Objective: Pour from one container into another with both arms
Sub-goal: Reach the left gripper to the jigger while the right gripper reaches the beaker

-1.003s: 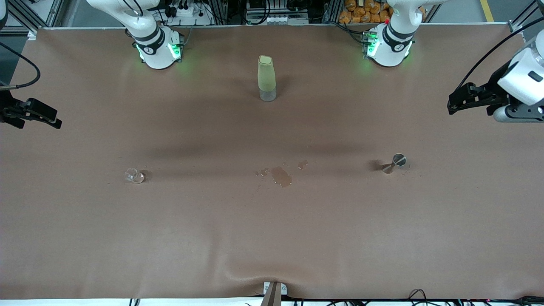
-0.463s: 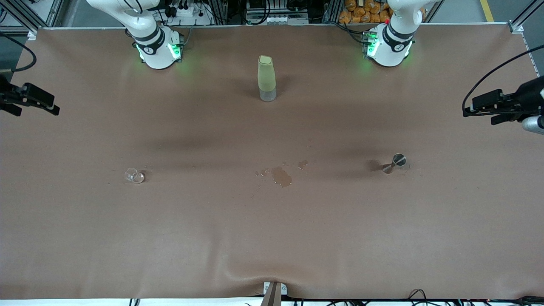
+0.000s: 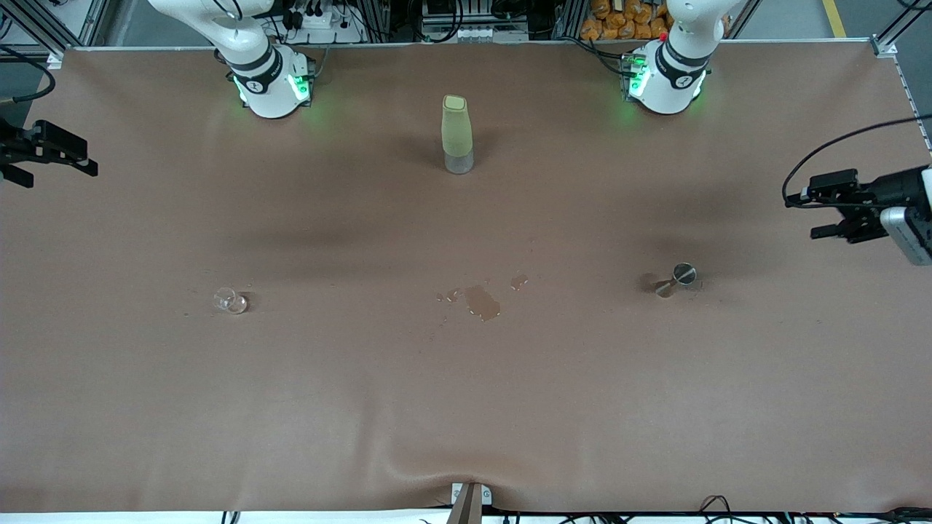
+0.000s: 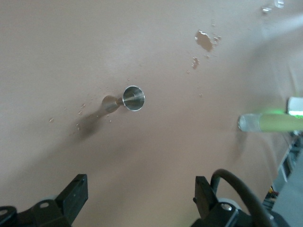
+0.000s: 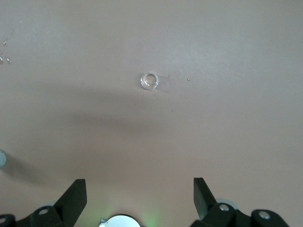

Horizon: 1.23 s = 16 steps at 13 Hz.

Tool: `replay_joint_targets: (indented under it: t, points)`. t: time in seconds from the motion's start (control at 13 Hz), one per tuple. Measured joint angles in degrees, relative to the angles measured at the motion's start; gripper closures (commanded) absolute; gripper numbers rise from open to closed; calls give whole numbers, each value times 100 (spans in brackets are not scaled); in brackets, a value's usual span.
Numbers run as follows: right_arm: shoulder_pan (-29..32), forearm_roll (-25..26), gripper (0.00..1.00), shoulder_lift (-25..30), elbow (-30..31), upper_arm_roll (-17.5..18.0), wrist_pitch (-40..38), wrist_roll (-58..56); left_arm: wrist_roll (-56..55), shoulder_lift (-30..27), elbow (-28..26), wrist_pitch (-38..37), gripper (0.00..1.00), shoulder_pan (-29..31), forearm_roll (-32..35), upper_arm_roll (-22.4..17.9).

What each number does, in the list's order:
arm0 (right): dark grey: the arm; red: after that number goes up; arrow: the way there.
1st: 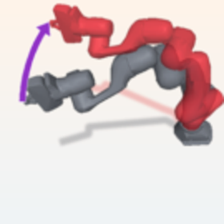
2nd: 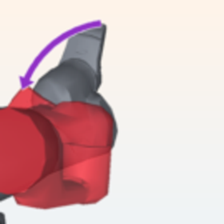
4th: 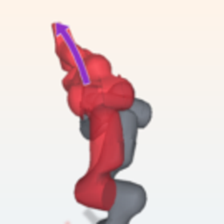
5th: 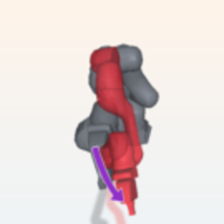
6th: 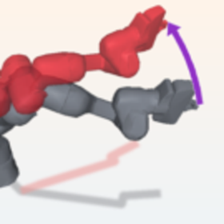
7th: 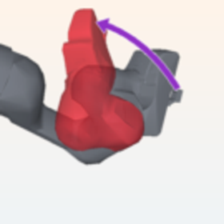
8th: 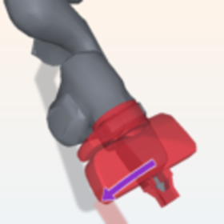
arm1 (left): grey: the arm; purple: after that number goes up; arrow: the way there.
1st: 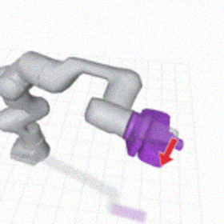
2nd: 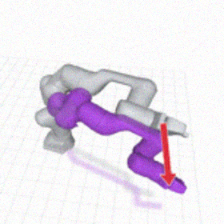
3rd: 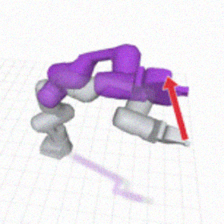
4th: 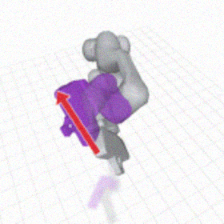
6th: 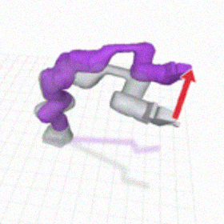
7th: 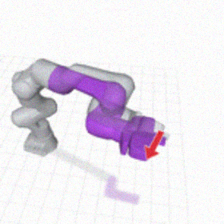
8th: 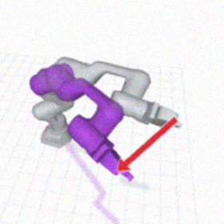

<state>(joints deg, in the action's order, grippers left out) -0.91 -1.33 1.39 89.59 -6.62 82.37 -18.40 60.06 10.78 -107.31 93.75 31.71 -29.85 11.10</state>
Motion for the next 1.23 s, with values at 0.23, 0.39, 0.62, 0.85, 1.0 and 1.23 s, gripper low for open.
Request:
replay_joint_targets:
  t: [0.23, 0.39, 0.62, 0.85, 1.0, 1.23]
  points:
    - [146, 10, 0, -13, 56, -7, -48, -1805, 1881, 1111, 38, -21, 0, 225, -700, 3]
    - [269, 10, 0, -24, 90, -17, 21, -3163, 2759, 1703, 221, -201, 0, 202, -1001, 74]
    - [262, 10, 0, -24, 91, 19, 128, -4930, 3945, 2258, 375, -297, 0, 139, -1215, 138]
    - [314, 17, 0, -34, 112, 3, 425, -6510, 5533, 2908, 582, -266, 2, 155, -1513, 125]
    - [421, 26, 0, -54, 123, -6, 518, -7346, 6157, 3170, 705, -257, 13, 153, -1594, 128]
    - [818, -179, 0, -187, 170, -13, 657, -8297, 7139, 3457, 850, -201, 21, 93, -1879, 132]
